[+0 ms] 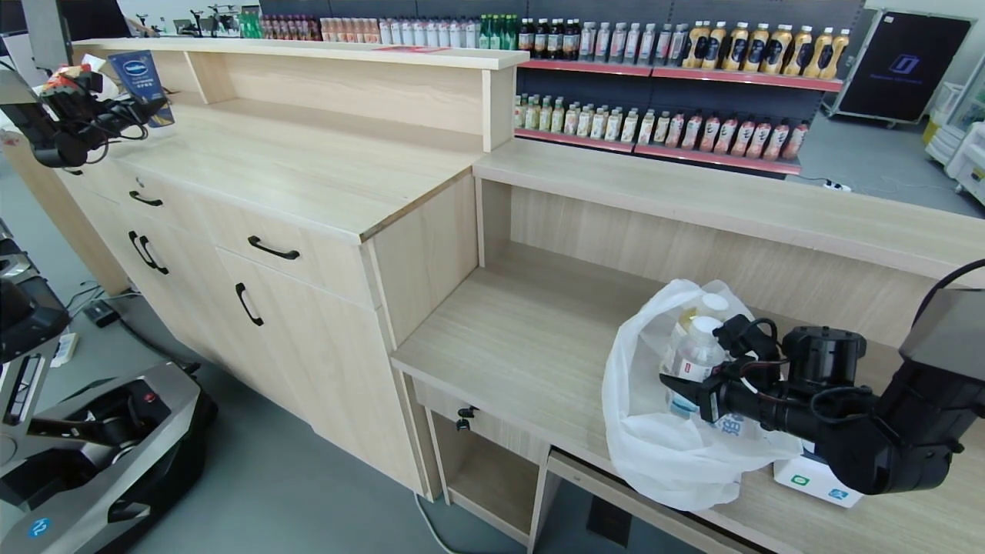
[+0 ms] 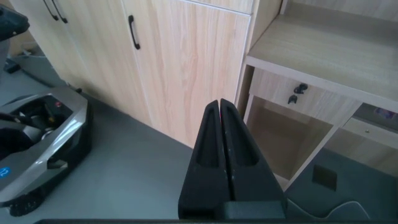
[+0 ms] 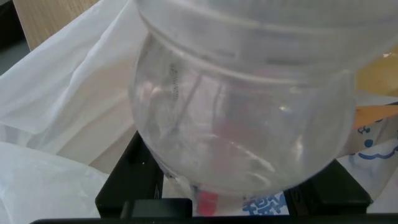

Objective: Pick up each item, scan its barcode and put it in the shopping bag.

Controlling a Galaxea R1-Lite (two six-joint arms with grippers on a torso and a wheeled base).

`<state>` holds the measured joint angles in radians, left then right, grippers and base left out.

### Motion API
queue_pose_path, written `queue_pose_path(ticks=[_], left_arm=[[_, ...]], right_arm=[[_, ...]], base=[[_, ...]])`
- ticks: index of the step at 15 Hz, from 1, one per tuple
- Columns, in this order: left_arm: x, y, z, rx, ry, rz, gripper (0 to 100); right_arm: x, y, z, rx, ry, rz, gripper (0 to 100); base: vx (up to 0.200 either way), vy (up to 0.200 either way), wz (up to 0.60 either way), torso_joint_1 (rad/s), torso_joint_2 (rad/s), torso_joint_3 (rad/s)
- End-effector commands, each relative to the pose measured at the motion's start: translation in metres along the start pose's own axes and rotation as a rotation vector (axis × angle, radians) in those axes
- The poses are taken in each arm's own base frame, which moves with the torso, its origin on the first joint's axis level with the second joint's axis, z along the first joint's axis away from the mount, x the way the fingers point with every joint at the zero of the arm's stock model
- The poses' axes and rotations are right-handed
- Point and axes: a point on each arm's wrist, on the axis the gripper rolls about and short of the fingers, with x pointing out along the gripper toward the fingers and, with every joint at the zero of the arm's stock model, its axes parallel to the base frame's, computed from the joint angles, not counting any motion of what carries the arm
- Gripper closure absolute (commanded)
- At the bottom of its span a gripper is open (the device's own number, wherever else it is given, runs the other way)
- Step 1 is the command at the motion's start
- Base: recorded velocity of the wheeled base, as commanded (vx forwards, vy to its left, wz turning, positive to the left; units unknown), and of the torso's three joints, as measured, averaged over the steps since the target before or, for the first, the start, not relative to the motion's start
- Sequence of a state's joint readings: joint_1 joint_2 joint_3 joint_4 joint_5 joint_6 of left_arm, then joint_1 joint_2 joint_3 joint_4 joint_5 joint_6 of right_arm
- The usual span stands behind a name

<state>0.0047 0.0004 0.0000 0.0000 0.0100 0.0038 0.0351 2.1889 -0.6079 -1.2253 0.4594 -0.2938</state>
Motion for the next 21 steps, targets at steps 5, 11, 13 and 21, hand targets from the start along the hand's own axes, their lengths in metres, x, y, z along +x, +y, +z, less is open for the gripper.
queue_pose_path(ticks=[5, 11, 13, 21], left_arm=[[0.000, 0.000, 0.000, 0.001, 0.000, 0.001, 100], [0.000, 0.000, 0.000, 0.001, 0.000, 0.001, 100], [0.000, 0.000, 0.000, 0.001, 0.000, 0.001, 100], [0.000, 0.000, 0.000, 0.001, 0.000, 0.001, 100]], right_arm=[[0.002, 0.000, -0.004, 0.004, 0.012, 0.003, 100], [-0.001, 0.000, 0.002, -0.010, -0.003, 0.005, 0], [-0.006, 0.000, 0.013, -0.018, -0.037, 0.019, 0], [-0.085, 0.025, 0.103, -0.088, -0.138, 0.016, 0]], base=[[0.000, 0.000, 0.00, 0.000, 0.00, 0.000], [0.000, 0.000, 0.00, 0.000, 0.00, 0.000], [0.000, 0.000, 0.00, 0.000, 0.00, 0.000], [0.000, 0.000, 0.00, 0.000, 0.00, 0.000]])
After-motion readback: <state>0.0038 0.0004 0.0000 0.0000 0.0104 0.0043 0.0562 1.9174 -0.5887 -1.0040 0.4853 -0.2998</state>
